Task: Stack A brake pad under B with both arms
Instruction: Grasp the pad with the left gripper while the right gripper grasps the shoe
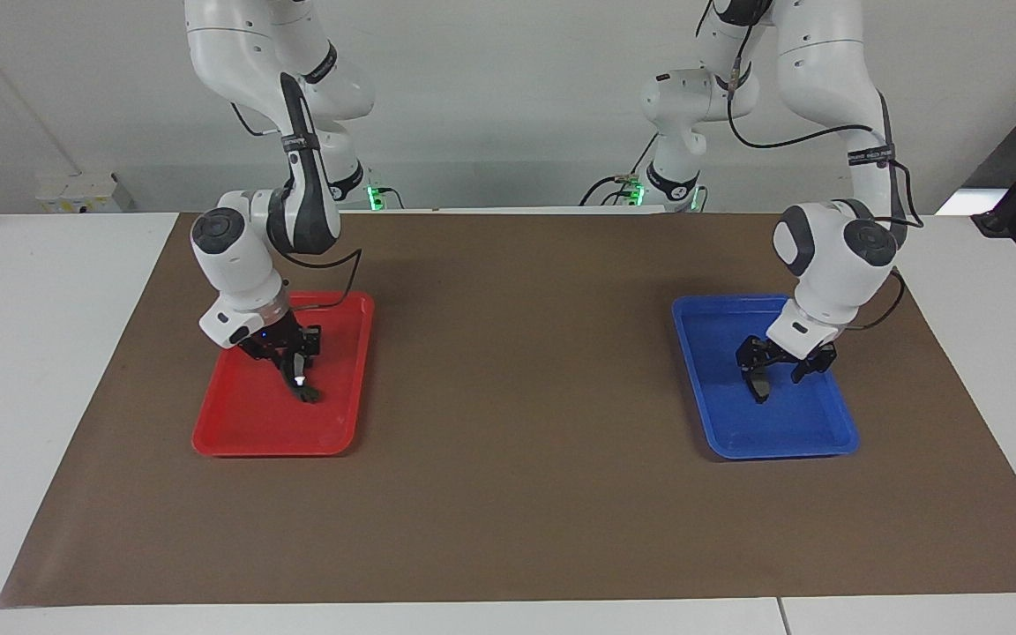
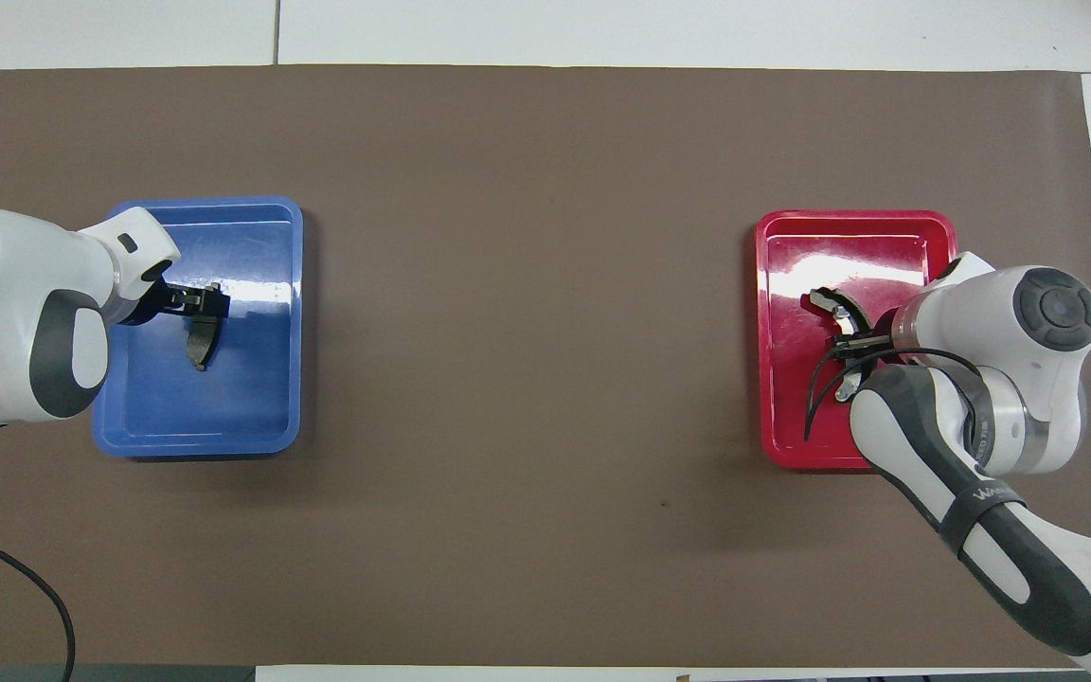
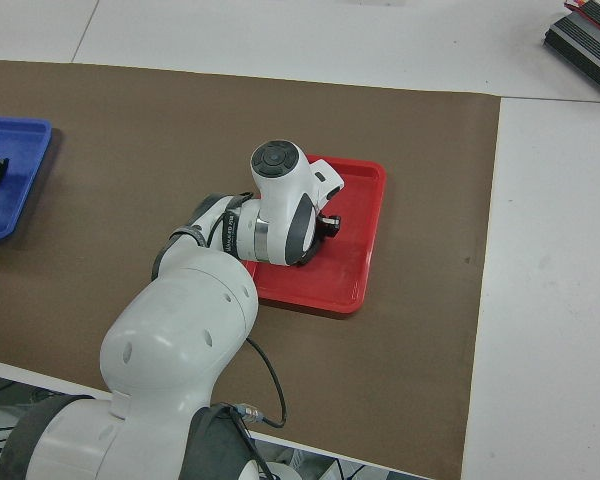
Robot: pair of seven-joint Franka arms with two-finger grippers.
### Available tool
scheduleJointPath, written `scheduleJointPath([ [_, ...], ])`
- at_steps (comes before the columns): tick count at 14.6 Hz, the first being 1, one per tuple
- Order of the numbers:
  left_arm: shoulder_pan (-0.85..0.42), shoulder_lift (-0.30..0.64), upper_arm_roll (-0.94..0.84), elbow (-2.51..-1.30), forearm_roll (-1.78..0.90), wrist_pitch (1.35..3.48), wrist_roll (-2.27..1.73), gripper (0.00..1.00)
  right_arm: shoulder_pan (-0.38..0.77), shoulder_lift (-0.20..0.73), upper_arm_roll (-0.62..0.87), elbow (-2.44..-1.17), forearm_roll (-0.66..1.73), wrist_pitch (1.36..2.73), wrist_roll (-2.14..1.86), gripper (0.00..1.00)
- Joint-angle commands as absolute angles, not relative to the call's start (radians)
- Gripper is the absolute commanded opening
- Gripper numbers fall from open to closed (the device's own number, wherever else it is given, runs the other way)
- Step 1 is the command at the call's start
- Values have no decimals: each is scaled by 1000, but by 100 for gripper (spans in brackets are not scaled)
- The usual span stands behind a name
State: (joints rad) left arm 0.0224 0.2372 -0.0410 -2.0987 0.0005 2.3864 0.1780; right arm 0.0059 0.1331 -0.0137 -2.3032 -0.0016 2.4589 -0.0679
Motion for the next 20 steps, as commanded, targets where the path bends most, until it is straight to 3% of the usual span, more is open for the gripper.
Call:
scheduleJointPath([
  [1, 15, 232, -41, -2131, -3, 2416, 186, 89, -2, 126, -9, -2312, 23, 2479, -80, 0],
  [9, 23, 221, -41, -2154, -3, 2366, 186, 46, -3, 127, -9, -2264, 25, 2439, -63, 0],
  [13, 23, 192, -43, -2125, -5, 2281, 167, 11, -5, 123, -11, -2220, 25, 2381, -61, 0],
  [16, 8, 170, -46, -2021, -21, 2134, 143, 7, -3, 110, -9, -2206, 25, 2359, -35, 0],
  [20, -96, 176, -45, -1931, -28, 2056, 34, 5, -3, 58, -11, -2082, 25, 2150, -18, 0],
])
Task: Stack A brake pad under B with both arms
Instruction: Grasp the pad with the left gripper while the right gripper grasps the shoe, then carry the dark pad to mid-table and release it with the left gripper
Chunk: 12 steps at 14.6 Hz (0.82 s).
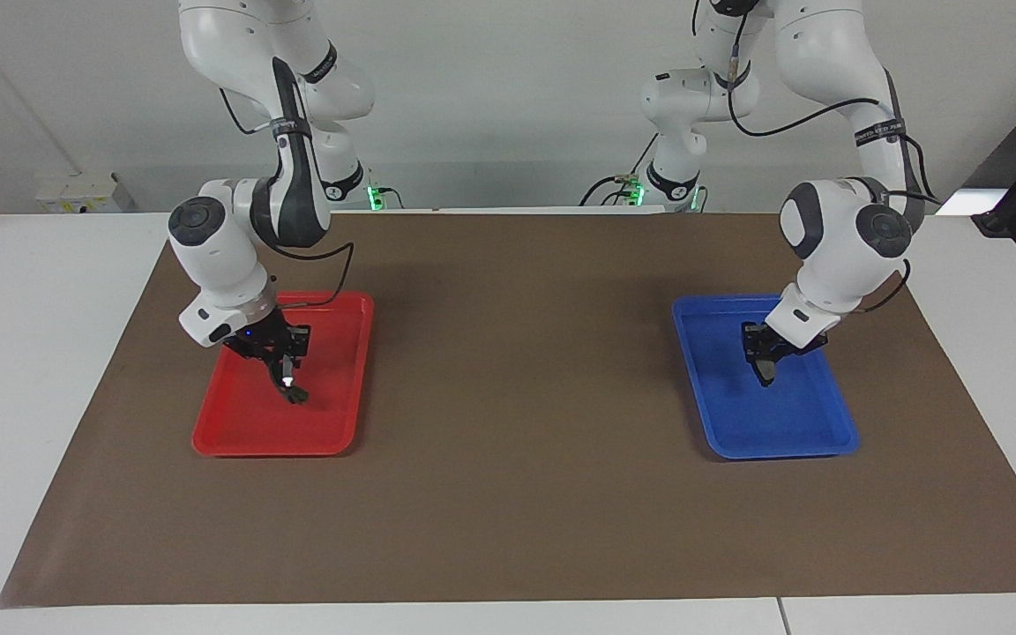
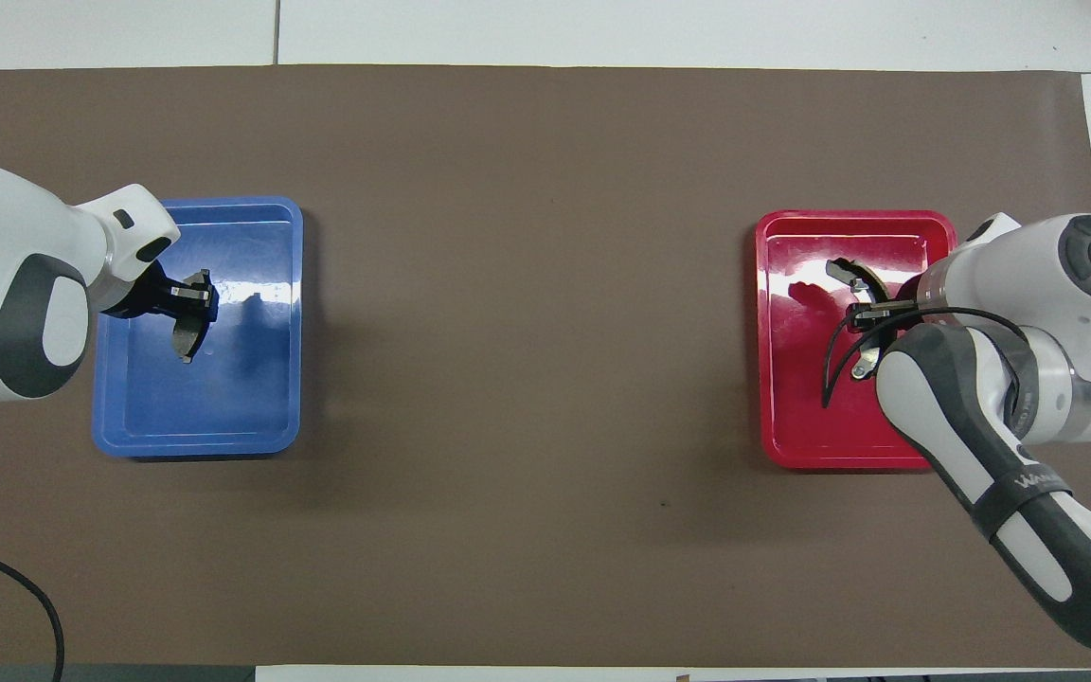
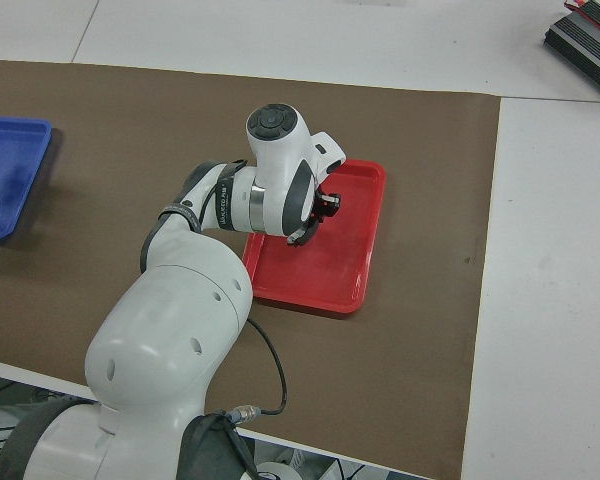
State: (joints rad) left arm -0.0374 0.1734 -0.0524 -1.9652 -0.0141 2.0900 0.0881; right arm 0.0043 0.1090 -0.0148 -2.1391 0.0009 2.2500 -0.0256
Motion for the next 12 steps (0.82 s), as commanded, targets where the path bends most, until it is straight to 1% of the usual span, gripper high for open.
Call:
scheduleJointPath([
  [1, -122, 176, -44, -1931, -28, 2062, 5, 3, -5, 45, -11, -2056, 25, 2116, -18, 0],
  [4, -265, 173, -45, -1933, -28, 2071, -206, 1, -5, 5, -9, -1991, 25, 2019, -18, 0],
  [6, -363, 169, -44, -1942, -28, 2106, -329, 1, -3, 5, -9, -1951, 25, 1965, -17, 0],
  [10, -501, 193, -45, -1947, -28, 2196, -491, 1, 23, 9, 11, -1951, 23, 1980, 18, 0],
  [12, -549, 245, -44, -1936, -28, 2258, -555, 1, 38, 9, 12, -1954, 23, 1993, 46, 0],
])
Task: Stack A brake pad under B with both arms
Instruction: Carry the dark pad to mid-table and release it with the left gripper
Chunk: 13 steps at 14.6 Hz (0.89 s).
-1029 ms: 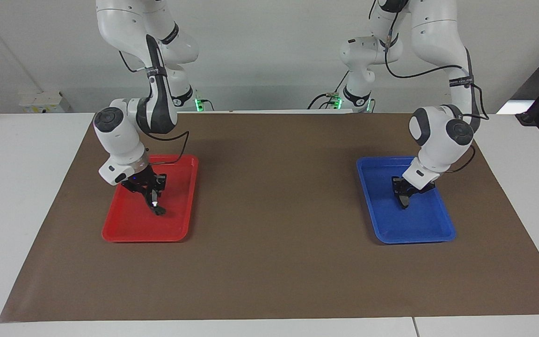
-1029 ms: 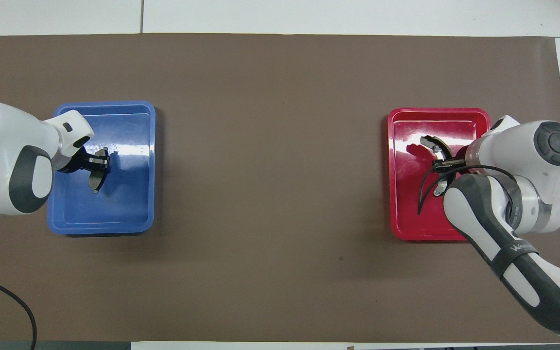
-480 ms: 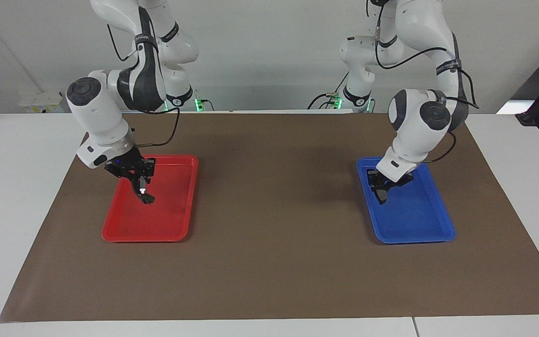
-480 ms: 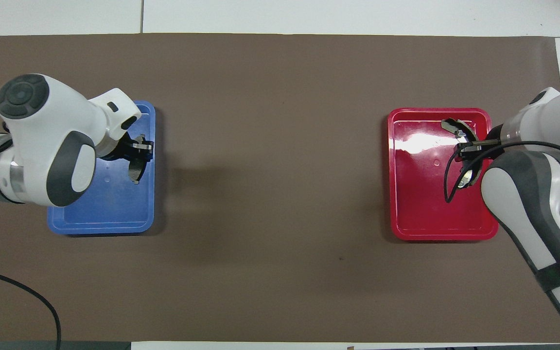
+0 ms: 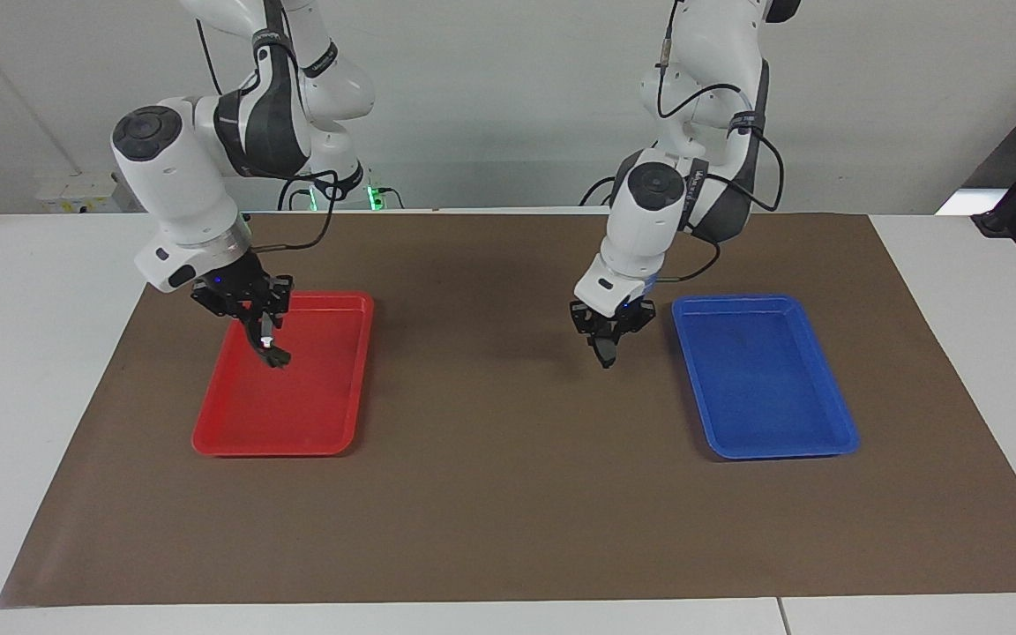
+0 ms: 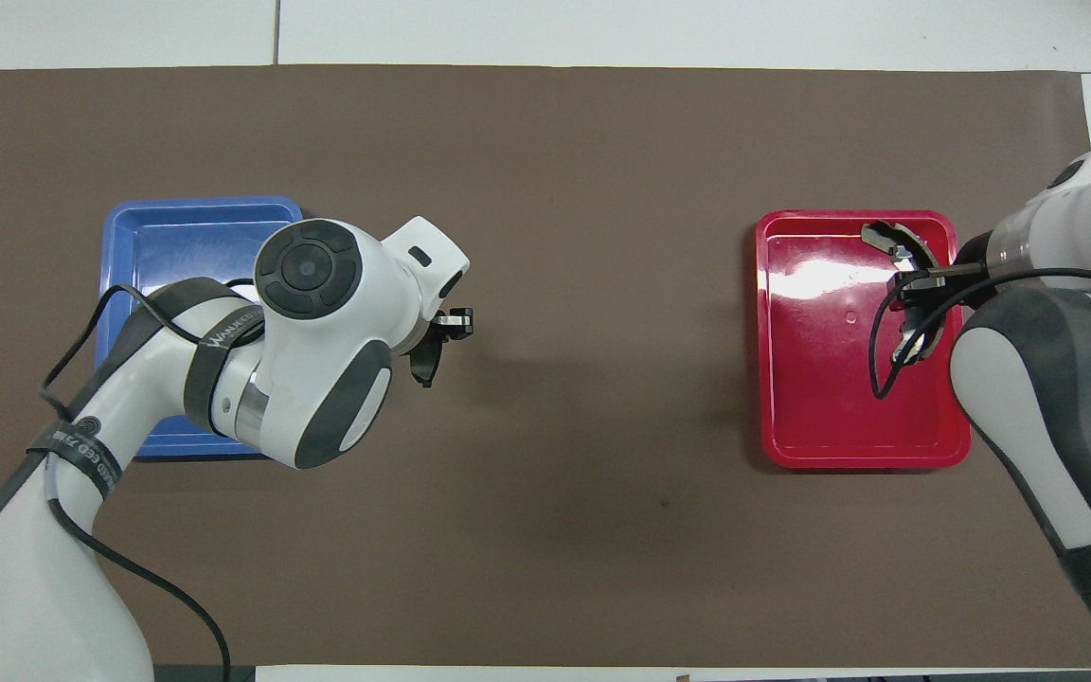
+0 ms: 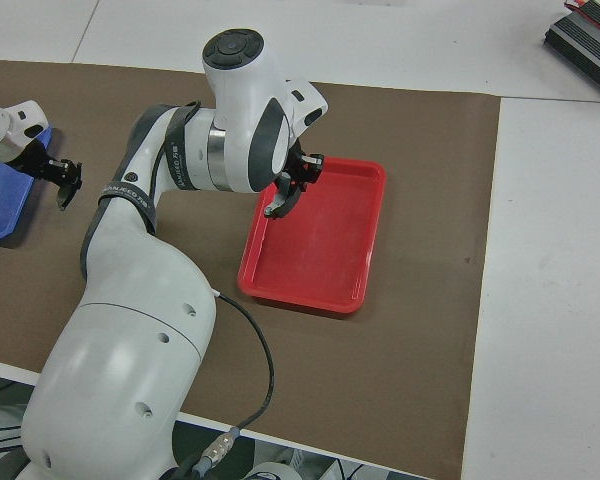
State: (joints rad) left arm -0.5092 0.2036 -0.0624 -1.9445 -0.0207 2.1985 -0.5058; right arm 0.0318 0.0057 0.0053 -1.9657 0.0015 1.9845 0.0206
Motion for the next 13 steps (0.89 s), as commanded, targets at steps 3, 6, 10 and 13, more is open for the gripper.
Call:
scheduleJointPath([
  [3, -604, 316, -44, -1912, -28, 2339, -635, 1, 58, 18, 12, -1959, 23, 2017, 54, 0],
  [6, -620, 366, -46, -1888, -29, 2384, -672, 1, 104, 37, 12, -1963, 23, 2037, 112, 0],
  [10, -629, 393, -46, -1902, -31, 2416, -701, 4, 124, 29, 12, -1994, 23, 2071, 140, 0],
  [13, -618, 391, -44, -1904, -31, 2405, -698, 53, 124, 28, 12, -1994, 23, 2069, 140, 0],
])
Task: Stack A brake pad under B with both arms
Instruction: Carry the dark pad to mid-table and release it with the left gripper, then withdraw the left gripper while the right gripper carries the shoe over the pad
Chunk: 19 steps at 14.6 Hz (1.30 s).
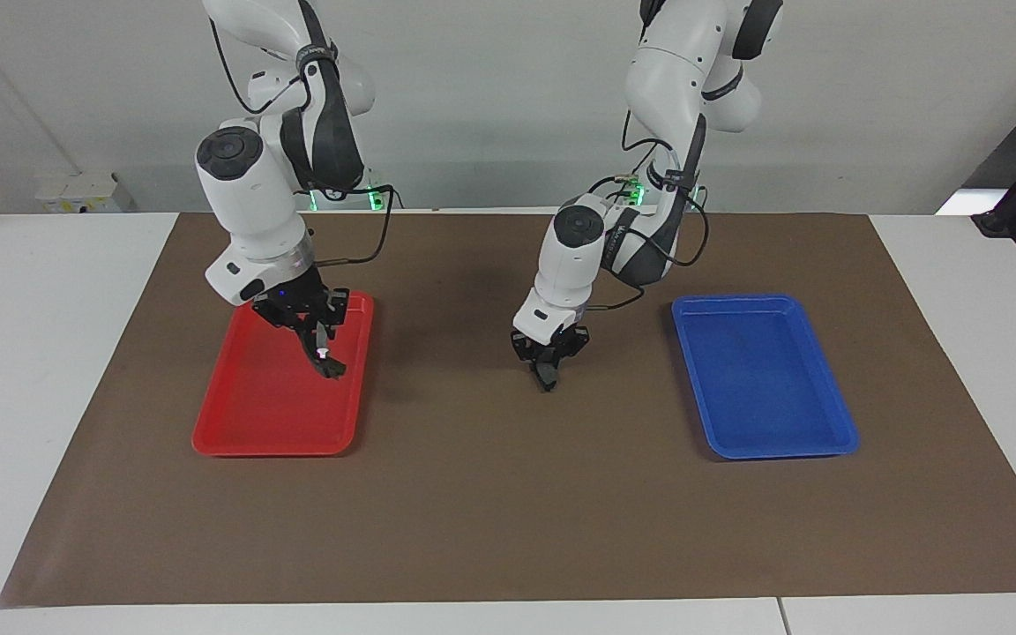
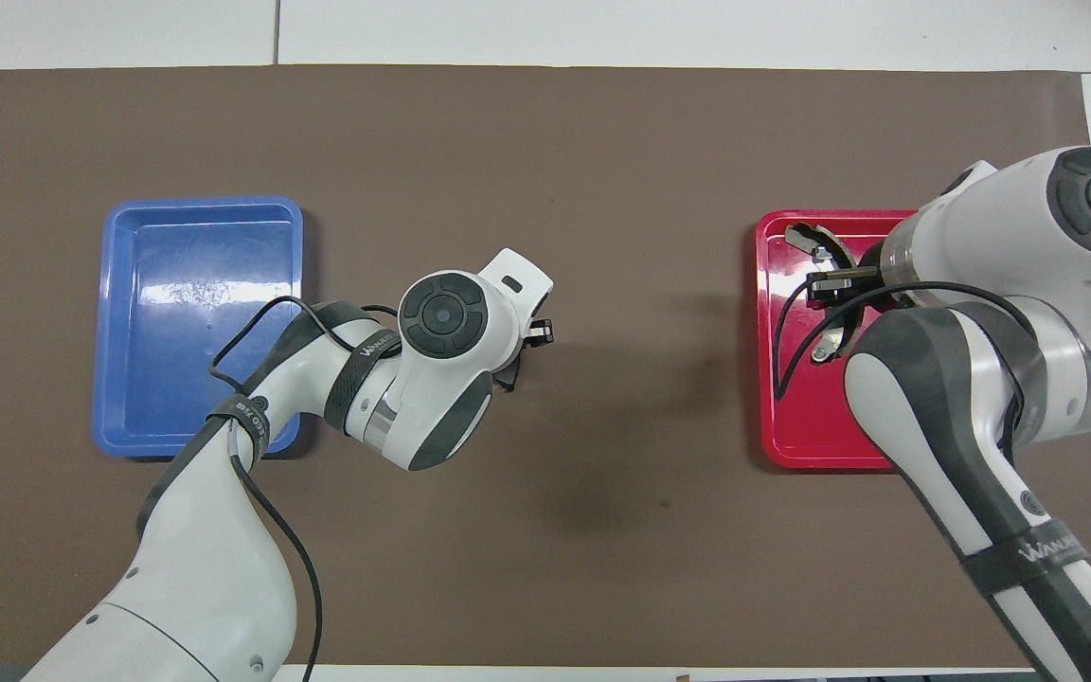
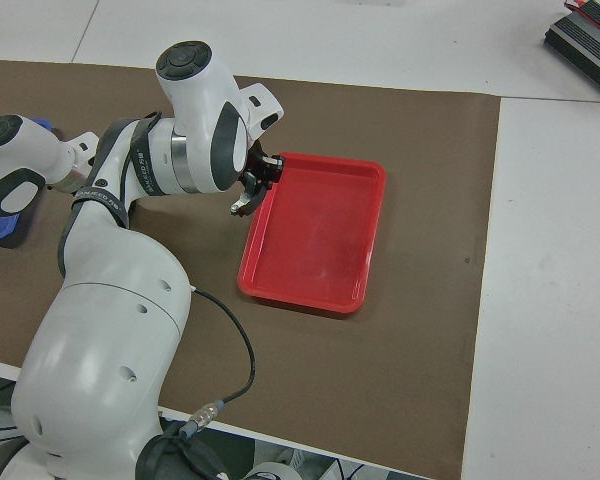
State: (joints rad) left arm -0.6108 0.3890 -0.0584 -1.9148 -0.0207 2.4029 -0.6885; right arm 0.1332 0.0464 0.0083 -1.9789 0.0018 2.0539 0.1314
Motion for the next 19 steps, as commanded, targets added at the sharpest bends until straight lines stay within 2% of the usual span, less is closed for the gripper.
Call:
scheduleJointPath([
  [1, -618, 391, -44, -1904, -31, 2404, -699, 79, 126, 28, 12, -1994, 23, 2069, 138, 0],
  [2, -617, 391, -43, -1904, -31, 2399, -699, 92, 136, 34, 14, -1990, 23, 2062, 138, 0],
  [3, -614, 388, -43, -1904, -29, 2398, -698, 95, 158, 43, 12, -1990, 23, 2069, 138, 0],
  [5, -583, 374, -40, -1899, -29, 2364, -686, 97, 167, 55, 14, -1982, 23, 2071, 140, 0],
  [11, -372, 215, -37, -1855, -28, 2070, -360, 97, 310, 130, 17, -1944, 67, 2109, 234, 0],
  [17, -161, 127, -34, -1666, -28, 1708, -42, 97, 538, 418, 17, -1665, 37, 2124, 527, 0],
  [19, -135, 78, -32, -1655, -20, 1651, -8, 97, 551, 477, 18, -1617, 23, 2166, 572, 0],
])
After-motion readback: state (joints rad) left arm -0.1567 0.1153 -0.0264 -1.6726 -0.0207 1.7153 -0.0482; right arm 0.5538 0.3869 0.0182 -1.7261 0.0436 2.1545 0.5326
